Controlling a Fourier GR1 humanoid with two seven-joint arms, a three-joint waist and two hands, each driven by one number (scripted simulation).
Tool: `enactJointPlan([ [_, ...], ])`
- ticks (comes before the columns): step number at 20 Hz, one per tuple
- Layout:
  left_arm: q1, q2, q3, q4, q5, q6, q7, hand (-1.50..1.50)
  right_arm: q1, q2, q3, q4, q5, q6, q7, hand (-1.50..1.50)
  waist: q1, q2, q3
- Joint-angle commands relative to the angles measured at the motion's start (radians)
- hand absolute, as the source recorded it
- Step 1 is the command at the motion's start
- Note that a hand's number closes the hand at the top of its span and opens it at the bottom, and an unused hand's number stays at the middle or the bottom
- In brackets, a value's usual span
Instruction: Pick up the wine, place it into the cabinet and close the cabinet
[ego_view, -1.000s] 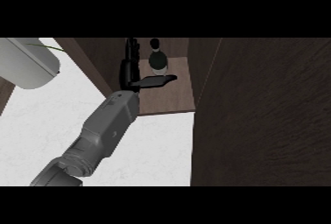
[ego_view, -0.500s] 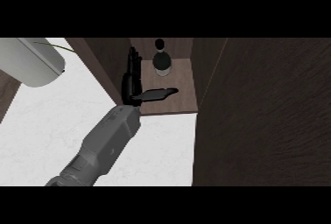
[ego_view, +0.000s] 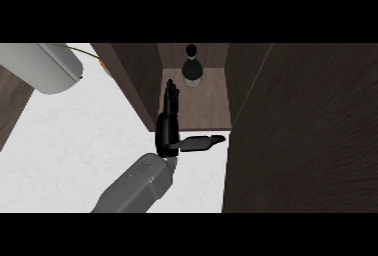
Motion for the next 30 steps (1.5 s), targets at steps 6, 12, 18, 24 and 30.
enactJointPlan([
  [6, 0.203, 0.0, -0.149, -0.371, -0.079, 0.191, 0.058, -1.5, 0.025, -0.03, -0.055, -0.129, -0.08, -0.007, 0.059, -1.5, 0.013, 0.002, 0.0],
  [12, 0.368, 0.068, -0.237, -0.646, -0.197, 0.34, 0.134, -1.5, 0.015, -0.027, -0.043, -0.142, -0.066, -0.035, 0.108, -1.5, 0.019, 0.0, 0.0],
  [18, 0.518, 0.149, -0.245, -0.815, -0.242, 0.281, 0.138, -1.5, 0.09, -0.011, -0.027, -0.118, -0.066, 0.021, 0.005, -1.5, 0.016, 0.003, 0.0],
  [24, 0.595, 0.302, -0.279, -1.016, -0.267, 0.246, 0.192, -1.5, 0.085, 0.008, 0.048, -0.126, -0.102, 0.03, 0.057, -1.5, 0.017, 0.001, 0.0],
  [30, 0.699, 0.446, -0.245, -1.116, -0.243, 0.119, 0.173, -1.5, 0.081, -0.031, 0.057, -0.107, -0.128, 0.101, 0.072, 1.5, 0.018, 0.003, 0.0],
])
